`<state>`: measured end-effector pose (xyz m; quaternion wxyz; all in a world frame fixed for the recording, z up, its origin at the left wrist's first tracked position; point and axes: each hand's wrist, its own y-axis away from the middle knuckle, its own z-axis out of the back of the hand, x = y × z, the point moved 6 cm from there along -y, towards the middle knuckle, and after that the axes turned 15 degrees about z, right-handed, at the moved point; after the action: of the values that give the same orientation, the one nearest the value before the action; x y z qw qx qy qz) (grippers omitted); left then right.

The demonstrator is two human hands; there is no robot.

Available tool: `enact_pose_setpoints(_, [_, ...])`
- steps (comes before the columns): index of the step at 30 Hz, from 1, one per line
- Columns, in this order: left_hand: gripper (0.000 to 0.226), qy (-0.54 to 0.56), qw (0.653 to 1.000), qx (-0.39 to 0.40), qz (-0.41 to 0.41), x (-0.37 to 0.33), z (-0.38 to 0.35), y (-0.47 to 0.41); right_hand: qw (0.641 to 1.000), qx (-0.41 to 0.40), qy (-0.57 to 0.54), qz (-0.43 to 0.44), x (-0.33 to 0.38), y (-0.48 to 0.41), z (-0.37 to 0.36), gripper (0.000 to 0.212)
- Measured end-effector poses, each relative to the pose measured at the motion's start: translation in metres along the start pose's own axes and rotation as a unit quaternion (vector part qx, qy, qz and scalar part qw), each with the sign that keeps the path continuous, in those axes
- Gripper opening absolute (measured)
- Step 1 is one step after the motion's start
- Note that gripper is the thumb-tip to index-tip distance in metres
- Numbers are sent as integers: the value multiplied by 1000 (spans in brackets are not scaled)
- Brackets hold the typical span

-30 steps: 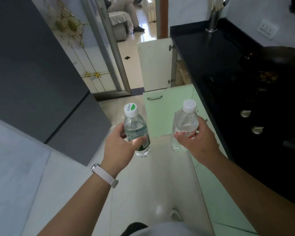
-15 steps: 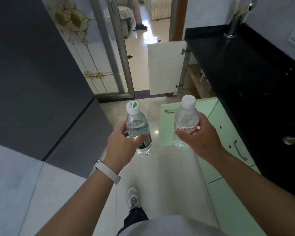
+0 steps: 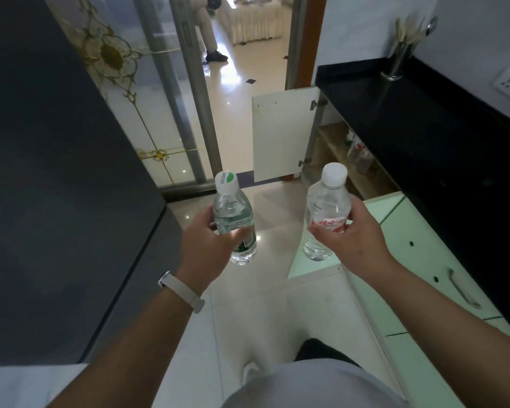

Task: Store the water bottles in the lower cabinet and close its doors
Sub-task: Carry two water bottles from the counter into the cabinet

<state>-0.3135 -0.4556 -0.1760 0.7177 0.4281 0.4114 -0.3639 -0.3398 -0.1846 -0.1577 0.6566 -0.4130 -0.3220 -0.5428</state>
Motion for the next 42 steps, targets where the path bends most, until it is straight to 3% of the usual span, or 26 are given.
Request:
enact_pose_setpoints(10, [49, -19, 999, 23, 16, -11, -8, -96, 1000, 9, 1, -6, -31, -92, -46, 54])
enact_pose_setpoints(24, [62, -97, 993, 70, -3, -106, -94, -276, 996, -49, -55, -50, -114, -271, -47, 54])
enact_pose_setpoints(34, [59, -155, 971, 178, -27, -141, -176, -366, 980, -156, 1, -122, -145, -319, -6, 54])
enact_pose_setpoints(42, [58, -209, 932, 293, -34, -156, -238, -463, 932, -291, 56, -209, -166, -345, -9, 54])
